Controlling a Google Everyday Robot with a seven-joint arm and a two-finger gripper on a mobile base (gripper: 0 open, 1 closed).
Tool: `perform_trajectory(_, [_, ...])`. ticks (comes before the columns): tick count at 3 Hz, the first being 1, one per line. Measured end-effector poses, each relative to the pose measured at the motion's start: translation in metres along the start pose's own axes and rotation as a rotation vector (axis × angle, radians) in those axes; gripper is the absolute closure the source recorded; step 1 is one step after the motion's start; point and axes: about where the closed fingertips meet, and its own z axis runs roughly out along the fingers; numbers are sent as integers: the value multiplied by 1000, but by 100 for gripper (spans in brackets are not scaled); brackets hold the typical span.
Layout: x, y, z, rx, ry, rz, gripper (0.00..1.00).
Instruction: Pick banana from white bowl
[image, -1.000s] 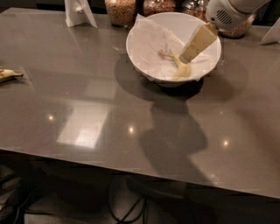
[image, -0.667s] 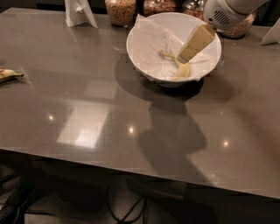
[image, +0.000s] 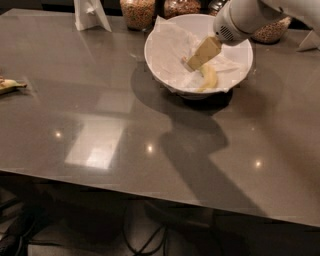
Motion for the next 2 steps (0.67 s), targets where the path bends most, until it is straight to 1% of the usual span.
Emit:
perform_trajectory(1, [6,-4,22,27,12,66,14])
perform_trajectory(2, [18,-7,35,52,48,120,28])
